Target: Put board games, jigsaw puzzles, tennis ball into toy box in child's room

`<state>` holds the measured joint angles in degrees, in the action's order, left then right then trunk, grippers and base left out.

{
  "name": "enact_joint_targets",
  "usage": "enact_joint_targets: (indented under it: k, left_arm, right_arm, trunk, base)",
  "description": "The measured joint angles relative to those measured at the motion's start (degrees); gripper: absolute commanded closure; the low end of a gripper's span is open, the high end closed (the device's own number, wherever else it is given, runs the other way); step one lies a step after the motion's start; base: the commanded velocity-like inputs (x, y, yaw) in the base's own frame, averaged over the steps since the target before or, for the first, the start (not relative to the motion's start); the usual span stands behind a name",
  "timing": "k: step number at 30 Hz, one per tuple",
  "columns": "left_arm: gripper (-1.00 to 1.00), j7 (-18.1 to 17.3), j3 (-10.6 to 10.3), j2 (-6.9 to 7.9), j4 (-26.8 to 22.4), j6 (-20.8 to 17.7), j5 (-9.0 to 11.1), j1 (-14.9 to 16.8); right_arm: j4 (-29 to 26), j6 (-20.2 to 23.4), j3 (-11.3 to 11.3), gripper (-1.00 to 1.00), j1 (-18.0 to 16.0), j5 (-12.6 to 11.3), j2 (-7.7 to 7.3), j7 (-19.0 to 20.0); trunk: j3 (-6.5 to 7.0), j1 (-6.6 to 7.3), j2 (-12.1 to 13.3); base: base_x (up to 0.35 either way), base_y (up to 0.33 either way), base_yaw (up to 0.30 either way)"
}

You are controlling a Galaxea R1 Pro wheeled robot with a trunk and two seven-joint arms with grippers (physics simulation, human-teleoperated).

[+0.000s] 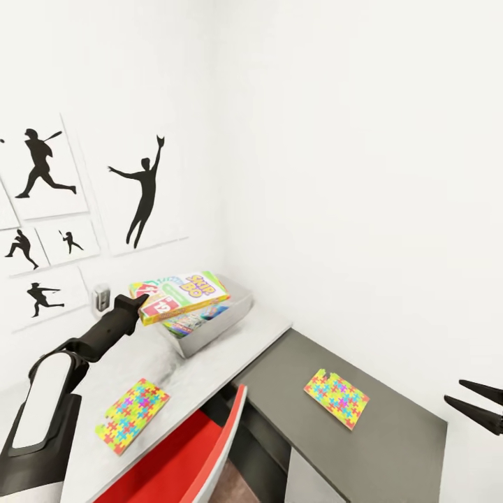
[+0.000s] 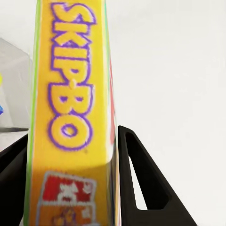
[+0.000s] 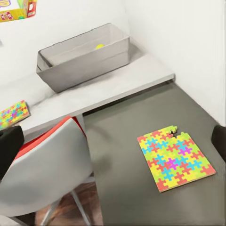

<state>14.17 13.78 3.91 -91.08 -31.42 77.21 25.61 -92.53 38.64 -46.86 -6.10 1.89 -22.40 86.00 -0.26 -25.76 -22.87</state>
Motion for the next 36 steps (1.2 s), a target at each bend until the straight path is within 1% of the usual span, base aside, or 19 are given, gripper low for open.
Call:
enact_joint_targets:
  k: [2,4,5,7,8,9,12,16,17,21,24,25,27,30,32,33,34,35,36]
  left_arm:
    - [1.0,-0.05,0.12,1.08,0.04,0.01,0.09,0.01]
    - [1.0,-0.22,0.15,1.41,0.05,0.04,0.3,-0.13]
    - [1.0,-0.59,0.53,2.01,0.04,0.01,0.48,-0.69]
    - [1.0,-0.73,1.07,2.09,-0.08,0.0,0.86,-0.78]
    - [1.0,-0.85,1.5,2.13,-0.38,0.06,3.89,-0.8]
    - [1.0,-0.86,1.57,2.13,-0.39,0.01,5.5,-0.82]
    - [1.0,-0.99,1.67,2.18,-0.36,0.03,7.39,-0.76]
    - [1.0,-1.03,2.4,2.27,0.2,0.21,7.83,-0.75]
    - [1.0,-1.1,3.54,2.39,0.63,0.18,7.98,-0.74]
    - [1.0,-1.09,5.65,2.6,1.65,0.06,8.26,-0.71]
    - [1.0,-1.09,6.58,3.65,3.9,0.01,8.33,-0.43]
    - [1.0,-1.07,6.79,4.38,5.21,0.0,8.22,-0.08]
    - [1.0,-1.01,6.92,4.99,6.78,0.05,8.59,0.85]
    - [1.0,-0.87,7.06,6.14,11.19,0.01,8.62,4.01]
    - [1.0,-0.48,7.08,7.71,15.84,-0.05,8.34,7.38]
    - [1.0,-0.53,7.08,8.49,19.65,-0.11,7.98,10.03]
    - [1.0,-0.61,7.05,8.73,20.88,-0.05,8.37,10.92]
    - [1.0,-0.78,7.07,9.3,22.83,-0.1,8.04,12.25]
    - [1.0,-0.95,7.08,10.25,24.22,-0.08,8.12,13.22]
  right_arm:
    - [0.01,-0.15,0.16,-1.0,0.0,0.84,0.19,-0.09]
    - [0.02,-0.29,0.39,-1.0,0.0,1.31,0.27,-0.12]
    - [0.03,-0.35,2.2,-1.0,-0.09,2.75,0.04,-0.26]
    - [0.03,-0.37,2.45,-1.0,-0.13,3.23,0.06,-0.28]
    - [0.03,-0.26,2.64,-1.0,-0.18,3.98,0.17,-1.08]
    - [0.03,-0.12,2.78,-1.0,-0.2,4.23,0.19,-1.62]
    - [0.02,0.09,3.0,-1.0,-0.23,4.56,0.03,-2.38]
    - [0.02,0.12,3.04,-1.0,-0.23,4.64,0.02,-2.53]
    - [0.02,0.11,3.07,-1.0,-0.23,4.66,0.08,-2.55]
    - [0.02,0.07,3.61,-1.0,-0.23,4.66,0.22,-2.57]
    - [0.02,0.04,4.26,-1.0,-0.24,4.71,0.31,-2.58]
    - [0.02,-0.04,4.46,-1.0,-0.24,4.71,0.35,-2.58]
    - [0.02,-0.13,4.59,-1.0,-0.24,4.7,0.39,-2.58]
    - [0.02,-0.27,4.72,-1.0,-0.19,4.72,0.47,-2.58]
    - [0.02,-0.34,4.83,-1.0,-0.16,4.74,0.63,-2.56]
    - [0.02,-0.37,4.9,-1.0,-0.16,4.73,0.69,-2.55]
    - [0.02,-0.39,4.92,-1.0,-0.16,4.73,0.71,-2.54]
    - [0.02,-0.42,4.94,-1.0,-0.15,4.74,0.73,-2.49]
    - [0.02,-0.44,4.96,-1.0,-0.15,4.74,0.74,-2.46]
  trunk:
    - [0.0,0.0,0.0]
    - [0.0,0.0,0.0]
    - [0.0,0.0,0.0]
    - [0.0,0.0,0.0]
    - [0.02,0.0,0.0]
    - [0.04,0.0,-0.01]
    - [0.11,0.0,0.0]
    - [0.21,0.0,0.0]
    - [0.24,0.0,0.0]
    - [0.35,0.0,0.0]
    - [0.43,0.0,0.0]
    - [0.45,0.0,0.0]
    - [0.51,0.0,0.0]
    - [0.59,0.0,0.0]
    - [0.65,-0.01,0.01]
    - [0.67,-0.01,0.02]
    - [0.7,0.0,0.0]
    - [0.72,0.0,0.0]
    - [0.75,0.0,0.0]
  base:
    - [0.0,0.0,-0.019]
    - [0.0,0.0,-0.008]
    - [0.0,0.0,-0.001]
    - [0.0,0.0,-0.077]
    - [0.0,0.0,-0.199]
    - [0.0,0.0,-0.23]
    - [0.0,0.0,-0.264]
    - [0.0,0.0,-0.279]
    - [0.0,0.0,-0.282]
    - [0.0,0.0,-0.283]
    - [0.0,0.0,-0.284]
    - [0.0,0.0,-0.284]
    - [0.0,0.0,-0.284]
    - [0.0,0.0,-0.284]
    - [0.0,0.0,-0.284]
    - [0.0,0.0,-0.284]
    - [0.0,0.0,-0.284]
    - [0.0,0.0,-0.284]
    - [0.0,0.0,-0.286]
